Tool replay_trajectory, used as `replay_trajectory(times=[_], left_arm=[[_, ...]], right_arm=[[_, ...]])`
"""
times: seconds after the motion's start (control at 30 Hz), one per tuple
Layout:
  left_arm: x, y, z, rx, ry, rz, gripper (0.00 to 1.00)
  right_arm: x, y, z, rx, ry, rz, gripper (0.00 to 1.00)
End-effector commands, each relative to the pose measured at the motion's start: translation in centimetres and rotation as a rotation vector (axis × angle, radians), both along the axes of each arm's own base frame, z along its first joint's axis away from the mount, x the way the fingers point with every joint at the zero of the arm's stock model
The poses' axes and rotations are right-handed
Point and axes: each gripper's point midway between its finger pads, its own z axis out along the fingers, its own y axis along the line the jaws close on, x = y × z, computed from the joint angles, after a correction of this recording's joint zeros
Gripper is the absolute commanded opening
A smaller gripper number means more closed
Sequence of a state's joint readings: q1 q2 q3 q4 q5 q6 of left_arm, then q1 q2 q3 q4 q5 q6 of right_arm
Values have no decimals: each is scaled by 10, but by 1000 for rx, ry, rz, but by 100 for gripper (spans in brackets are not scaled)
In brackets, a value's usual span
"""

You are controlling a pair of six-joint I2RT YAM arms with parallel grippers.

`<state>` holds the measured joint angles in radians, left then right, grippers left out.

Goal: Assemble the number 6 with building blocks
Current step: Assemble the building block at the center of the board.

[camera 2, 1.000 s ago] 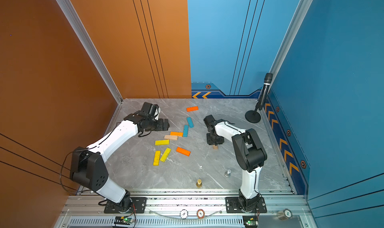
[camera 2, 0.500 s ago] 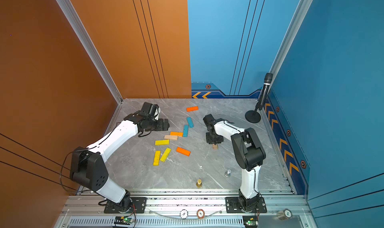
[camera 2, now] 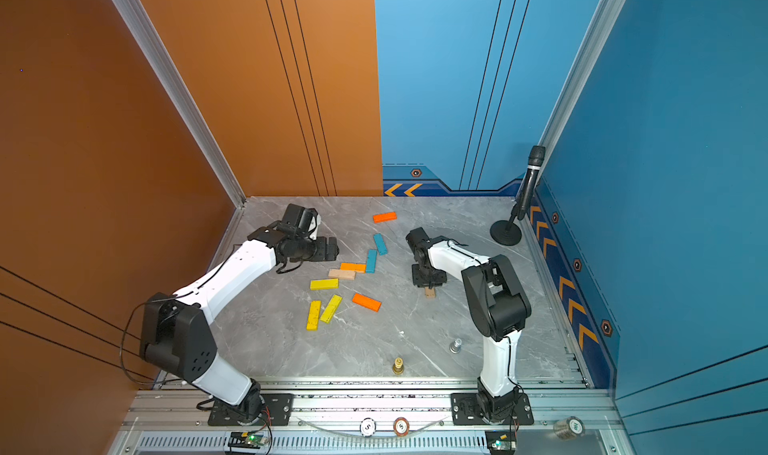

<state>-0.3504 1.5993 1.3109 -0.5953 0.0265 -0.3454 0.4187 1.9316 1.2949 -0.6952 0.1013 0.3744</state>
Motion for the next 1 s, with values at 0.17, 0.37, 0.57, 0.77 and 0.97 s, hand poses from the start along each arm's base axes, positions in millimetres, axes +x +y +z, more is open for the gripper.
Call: replay_trajectory(times=[0.17, 0.37, 0.57, 0.77, 0.97], left_arm=[[-2, -1, -7, 23, 14, -9, 98], [-2, -1, -7, 24, 15, -10, 98], [-2, -1, -7, 22, 14, -10, 98], [-2, -2, -9, 24, 18, -11, 98], [-2, -2, -10, 25, 21, -11, 98]], right_arm=[[-1, -6, -10, -32, 34, -17, 35], [0, -7, -11, -33, 34, -27, 35], [2, -9, -11, -32, 33, -39, 35], [4, -11, -12, -29, 36, -50, 35], [5, -12, -13, -28, 36, -56, 35]])
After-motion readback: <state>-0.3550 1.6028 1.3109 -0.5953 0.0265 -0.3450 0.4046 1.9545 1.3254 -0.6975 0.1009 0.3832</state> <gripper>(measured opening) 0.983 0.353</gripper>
